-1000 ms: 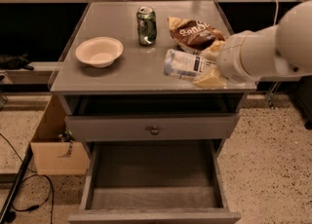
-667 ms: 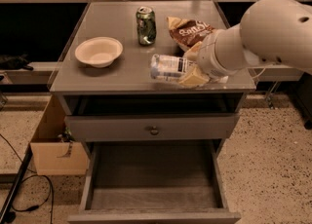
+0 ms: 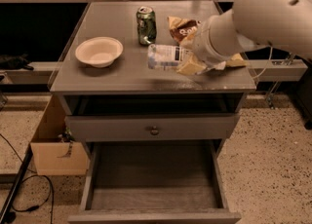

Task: Pick blue plastic bottle from middle drawer and place on counter

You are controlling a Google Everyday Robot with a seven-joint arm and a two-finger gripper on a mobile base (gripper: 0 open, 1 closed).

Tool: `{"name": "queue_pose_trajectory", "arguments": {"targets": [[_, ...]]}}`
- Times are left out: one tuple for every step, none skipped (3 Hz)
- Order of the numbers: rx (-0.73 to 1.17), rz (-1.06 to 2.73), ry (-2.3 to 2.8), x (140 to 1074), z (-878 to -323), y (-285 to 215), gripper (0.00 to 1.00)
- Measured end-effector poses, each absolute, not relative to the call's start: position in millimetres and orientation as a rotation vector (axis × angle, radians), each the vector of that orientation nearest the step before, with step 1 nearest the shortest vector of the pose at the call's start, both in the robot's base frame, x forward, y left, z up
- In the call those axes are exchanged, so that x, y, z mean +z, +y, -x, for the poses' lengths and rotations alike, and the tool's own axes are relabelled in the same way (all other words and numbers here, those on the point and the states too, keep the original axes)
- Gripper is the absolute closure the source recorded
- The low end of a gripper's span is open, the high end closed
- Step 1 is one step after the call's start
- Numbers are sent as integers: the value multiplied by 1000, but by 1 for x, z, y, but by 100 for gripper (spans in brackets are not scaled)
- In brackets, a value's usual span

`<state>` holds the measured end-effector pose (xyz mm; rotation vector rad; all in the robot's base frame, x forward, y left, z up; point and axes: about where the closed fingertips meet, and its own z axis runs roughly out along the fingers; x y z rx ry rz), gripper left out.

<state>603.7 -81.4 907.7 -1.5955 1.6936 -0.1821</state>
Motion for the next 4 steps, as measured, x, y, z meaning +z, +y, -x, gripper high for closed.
{"name": "queue_pose_trajectory", "arguments": {"targets": [[-227, 1646, 1662, 921, -632, -75, 100], [-232, 1670, 1659, 919, -653, -71, 100], [-184, 1678, 1679, 893, -662, -59, 100], [-136, 1666, 1707, 863, -649, -47, 100]]}}
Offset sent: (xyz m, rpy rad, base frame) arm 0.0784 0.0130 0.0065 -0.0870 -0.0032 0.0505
